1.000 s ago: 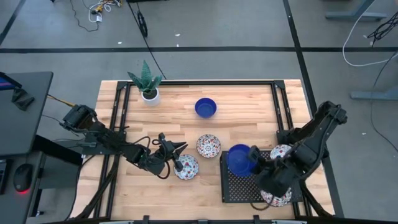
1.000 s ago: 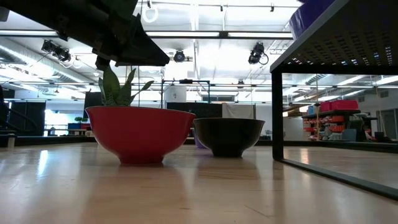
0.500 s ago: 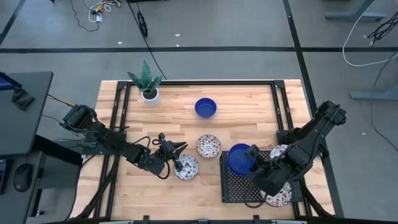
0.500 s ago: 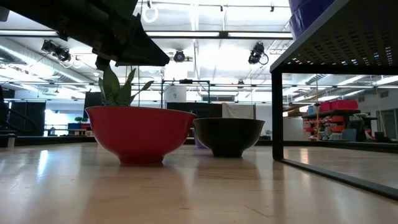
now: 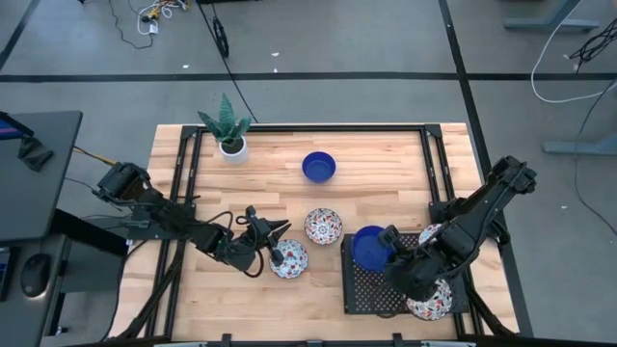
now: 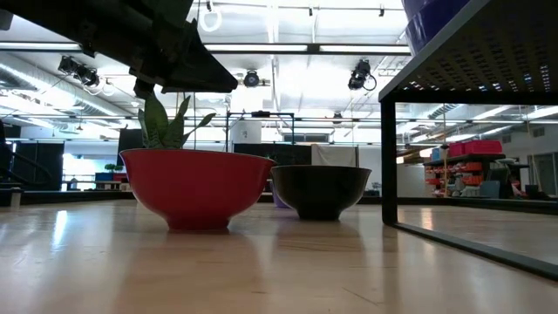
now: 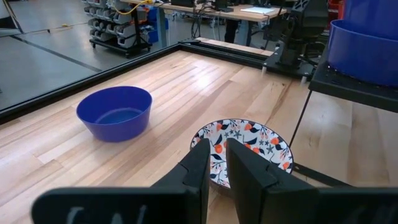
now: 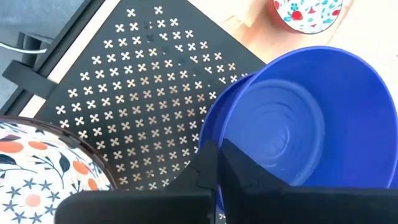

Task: Pick & Place Mini bowls
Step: Stack the bottom blue bowl on the blue bowl on the shelf

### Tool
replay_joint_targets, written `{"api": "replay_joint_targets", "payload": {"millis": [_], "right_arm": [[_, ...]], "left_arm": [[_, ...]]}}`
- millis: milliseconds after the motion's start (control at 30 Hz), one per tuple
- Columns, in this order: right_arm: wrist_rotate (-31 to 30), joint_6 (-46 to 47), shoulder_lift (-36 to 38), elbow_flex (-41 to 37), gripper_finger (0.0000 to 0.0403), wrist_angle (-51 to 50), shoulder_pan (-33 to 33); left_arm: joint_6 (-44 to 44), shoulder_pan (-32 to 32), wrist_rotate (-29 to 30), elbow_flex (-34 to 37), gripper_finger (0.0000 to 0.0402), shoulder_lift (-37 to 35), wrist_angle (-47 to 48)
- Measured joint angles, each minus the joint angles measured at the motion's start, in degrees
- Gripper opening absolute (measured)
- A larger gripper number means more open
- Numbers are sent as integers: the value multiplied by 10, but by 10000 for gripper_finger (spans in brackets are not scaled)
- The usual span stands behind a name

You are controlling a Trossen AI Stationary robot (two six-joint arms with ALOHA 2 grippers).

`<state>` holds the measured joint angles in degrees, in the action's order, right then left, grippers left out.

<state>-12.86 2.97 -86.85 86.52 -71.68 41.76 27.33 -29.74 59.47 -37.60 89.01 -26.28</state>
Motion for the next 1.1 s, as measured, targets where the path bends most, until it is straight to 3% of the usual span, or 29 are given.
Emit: {"api": "replay_joint_targets", "payload": {"millis": [1100], "right_arm": [[9,55,-20,0,5,-1,-3]], "left_arm": [[0,0,0,0,55,0,0]]}}
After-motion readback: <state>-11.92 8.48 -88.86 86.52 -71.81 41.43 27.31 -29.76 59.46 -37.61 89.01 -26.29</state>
